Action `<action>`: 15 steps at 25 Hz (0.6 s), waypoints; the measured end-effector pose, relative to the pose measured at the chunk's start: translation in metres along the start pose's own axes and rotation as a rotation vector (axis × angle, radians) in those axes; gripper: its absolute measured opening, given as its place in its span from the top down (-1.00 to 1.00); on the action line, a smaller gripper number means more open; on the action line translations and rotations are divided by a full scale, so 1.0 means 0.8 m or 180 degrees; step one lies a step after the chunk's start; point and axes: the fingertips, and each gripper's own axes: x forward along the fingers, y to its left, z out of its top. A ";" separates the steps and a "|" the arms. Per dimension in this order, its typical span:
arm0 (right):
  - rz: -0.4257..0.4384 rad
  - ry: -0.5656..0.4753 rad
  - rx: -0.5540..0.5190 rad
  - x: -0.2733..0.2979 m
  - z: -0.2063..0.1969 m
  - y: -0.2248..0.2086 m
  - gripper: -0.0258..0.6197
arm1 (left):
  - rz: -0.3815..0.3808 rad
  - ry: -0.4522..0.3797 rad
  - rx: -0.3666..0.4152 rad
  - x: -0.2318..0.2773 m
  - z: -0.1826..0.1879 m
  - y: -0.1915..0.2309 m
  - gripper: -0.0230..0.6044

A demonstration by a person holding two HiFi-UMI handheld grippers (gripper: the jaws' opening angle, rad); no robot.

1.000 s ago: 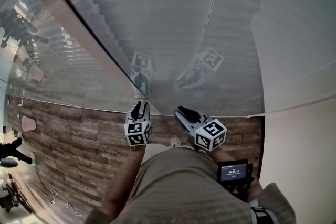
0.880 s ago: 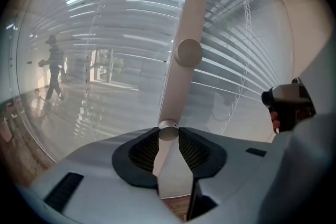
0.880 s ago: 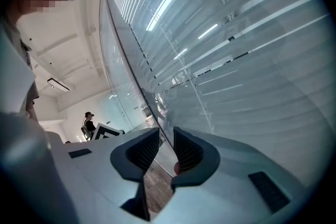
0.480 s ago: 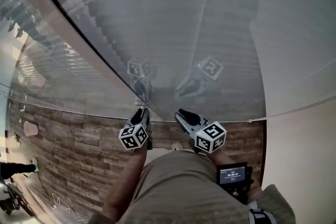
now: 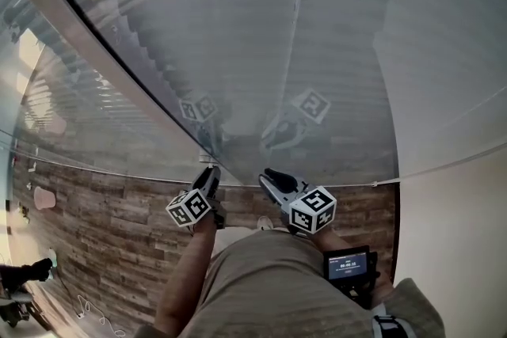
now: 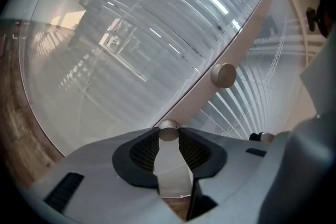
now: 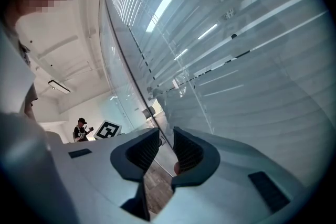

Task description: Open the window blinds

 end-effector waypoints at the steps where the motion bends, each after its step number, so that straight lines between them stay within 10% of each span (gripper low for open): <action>1: 0.0001 0.0001 0.0002 0.000 -0.001 0.001 0.64 | -0.0004 0.0002 -0.0013 -0.001 0.000 0.000 0.51; 15: -0.0057 -0.0017 0.0037 -0.014 -0.008 -0.005 0.64 | -0.0331 -0.0051 -0.0728 0.001 0.001 0.004 0.51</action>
